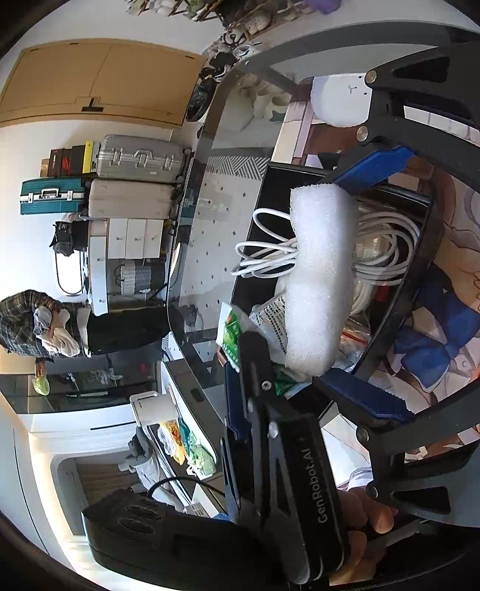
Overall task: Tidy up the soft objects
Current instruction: 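Carry the foam tube and green packet over the black box with both tools, then open both tools to release the items into the box and withdraw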
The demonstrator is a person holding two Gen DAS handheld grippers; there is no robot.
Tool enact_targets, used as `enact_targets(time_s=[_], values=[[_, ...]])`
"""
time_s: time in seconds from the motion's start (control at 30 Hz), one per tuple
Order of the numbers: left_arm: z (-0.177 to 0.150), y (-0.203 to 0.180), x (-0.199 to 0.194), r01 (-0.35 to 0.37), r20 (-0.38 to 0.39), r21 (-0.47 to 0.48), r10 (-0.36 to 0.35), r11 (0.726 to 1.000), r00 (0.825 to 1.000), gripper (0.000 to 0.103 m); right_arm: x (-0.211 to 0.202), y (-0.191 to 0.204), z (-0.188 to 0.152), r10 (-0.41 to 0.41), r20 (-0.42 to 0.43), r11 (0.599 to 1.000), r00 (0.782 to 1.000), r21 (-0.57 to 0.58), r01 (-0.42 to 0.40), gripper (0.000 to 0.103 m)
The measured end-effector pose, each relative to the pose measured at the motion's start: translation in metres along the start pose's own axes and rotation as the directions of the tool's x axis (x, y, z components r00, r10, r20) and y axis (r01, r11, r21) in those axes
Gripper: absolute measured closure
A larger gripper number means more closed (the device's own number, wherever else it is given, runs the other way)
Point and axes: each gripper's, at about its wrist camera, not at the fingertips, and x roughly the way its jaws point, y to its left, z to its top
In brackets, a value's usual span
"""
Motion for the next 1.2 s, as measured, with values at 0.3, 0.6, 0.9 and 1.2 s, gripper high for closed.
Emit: enact_targets(time_s=[0.3, 0.6, 0.9, 1.2], values=[[-0.004, -0.008, 0.006, -0.014, -0.020, 0.024, 0.014, 1.000, 1.000, 0.065, -0.013, 0.000, -0.008, -0.053, 0.029, 0.997, 0.998, -0.049, 0.054, 0.001], [-0.007, -0.013, -0.013, -0.053, 0.019, 0.056, 0.053, 0.997, 0.998, 0.026, -0.040, -0.012, -0.018, -0.050, 0.077, 0.999, 0.996, 0.006, 0.050, 0.001], [-0.018, -0.006, -0.051, -0.102, 0.142, 0.001, 0.101, 0.995, 0.985, 0.000, -0.061, -0.030, -0.024, -0.044, 0.137, 0.996, 0.990, 0.081, 0.033, 0.001], [-0.031, -0.001, -0.061, -0.112, 0.171, -0.041, 0.117, 0.993, 0.978, 0.000, -0.071, -0.026, -0.030, -0.020, 0.173, 0.995, 0.985, 0.103, 0.002, 0.001]])
